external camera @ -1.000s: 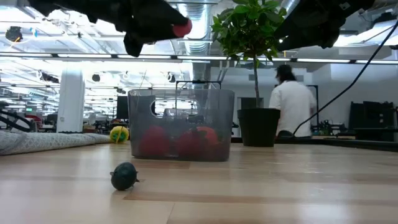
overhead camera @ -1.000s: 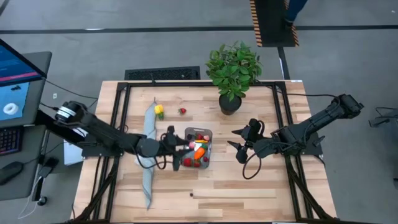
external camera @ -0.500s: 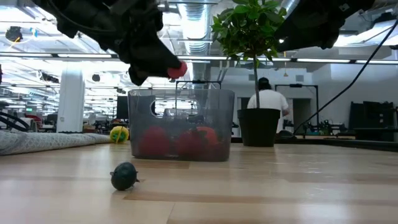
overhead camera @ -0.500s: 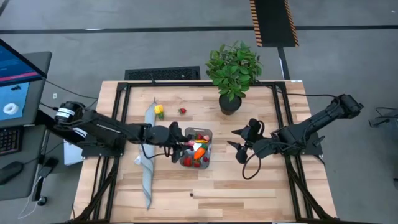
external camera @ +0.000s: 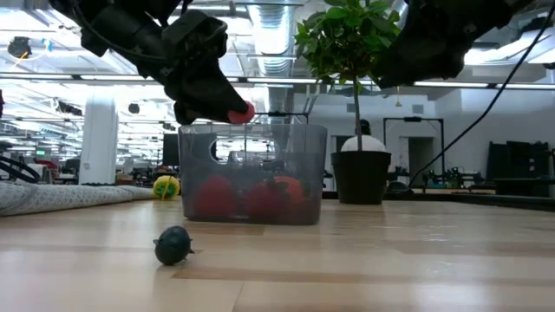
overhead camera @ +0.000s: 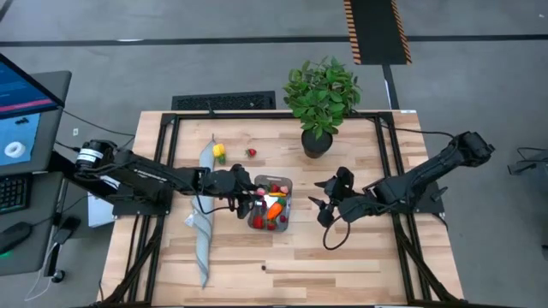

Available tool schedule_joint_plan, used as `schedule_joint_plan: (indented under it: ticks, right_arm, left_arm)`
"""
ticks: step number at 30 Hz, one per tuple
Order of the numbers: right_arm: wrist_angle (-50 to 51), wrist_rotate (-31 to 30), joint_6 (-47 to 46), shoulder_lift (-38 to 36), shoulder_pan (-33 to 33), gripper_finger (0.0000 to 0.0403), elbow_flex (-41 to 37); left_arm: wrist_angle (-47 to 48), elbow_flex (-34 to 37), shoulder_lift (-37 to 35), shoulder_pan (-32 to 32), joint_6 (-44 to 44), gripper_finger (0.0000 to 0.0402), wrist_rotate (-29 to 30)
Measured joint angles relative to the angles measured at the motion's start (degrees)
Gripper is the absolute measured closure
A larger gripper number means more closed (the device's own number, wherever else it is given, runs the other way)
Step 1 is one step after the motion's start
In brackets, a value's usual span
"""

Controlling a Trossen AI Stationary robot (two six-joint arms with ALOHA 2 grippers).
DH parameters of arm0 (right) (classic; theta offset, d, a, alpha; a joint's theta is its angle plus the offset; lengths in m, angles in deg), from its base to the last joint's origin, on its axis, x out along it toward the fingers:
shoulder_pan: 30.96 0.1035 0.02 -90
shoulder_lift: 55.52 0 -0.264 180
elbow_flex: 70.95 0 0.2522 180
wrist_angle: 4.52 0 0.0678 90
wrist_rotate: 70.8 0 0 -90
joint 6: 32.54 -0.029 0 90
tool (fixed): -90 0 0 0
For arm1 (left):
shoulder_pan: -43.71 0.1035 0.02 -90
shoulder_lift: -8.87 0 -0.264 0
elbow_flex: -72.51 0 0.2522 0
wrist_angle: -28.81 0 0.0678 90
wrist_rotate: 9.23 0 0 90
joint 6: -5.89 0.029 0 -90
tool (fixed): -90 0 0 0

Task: Pick and placing Produce into tupperware
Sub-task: Put the peach into the bin, then put the blueberry into the bin

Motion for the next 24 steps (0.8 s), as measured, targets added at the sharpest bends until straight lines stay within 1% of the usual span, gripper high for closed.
schedule_joint_plan:
  ticks: [8, 11, 13, 17, 20, 24]
  right_arm:
    - [-1.0, 0.2, 0.0, -0.1, 0.0, 0.0143, 0.0]
    - [-2.2, 0.4, 0.0, 0.0, 0.2, 0.0143, 0.0]
    - [-4.9, 0.6, 0.2, 0.4, 1.2, 0.0143, 0.0]
    - [-12.3, 3.7, 6.6, 1.9, 3.5, 0.0143, 0.0]
    - [-16.4, 3.9, 8.1, 3.6, 4.5, 0.0143, 0.0]
    - [-20.7, 3.8, 12.1, 5.8, 5.2, 0.0143, 0.0]
  left_arm:
    - [-0.5, 0.0, 0.0, 0.0, 0.2, 0.0199, 0.1]
    - [-2.6, 0.0, 0.0, 0.0, 1.0, 0.0181, 0.1]
    - [-4.8, 0.0, 0.0, -0.1, 2.1, 0.0175, 0.0]
    - [-12.1, 0.0, -0.2, -1.2, 5.7, 0.0174, -0.6]
    - [-15.8, 0.0, -1.2, -2.3, 9.0, 0.0175, -0.9]
    - [-16.1, 0.6, -6.0, -4.6, 13.4, 0.0175, -0.8]
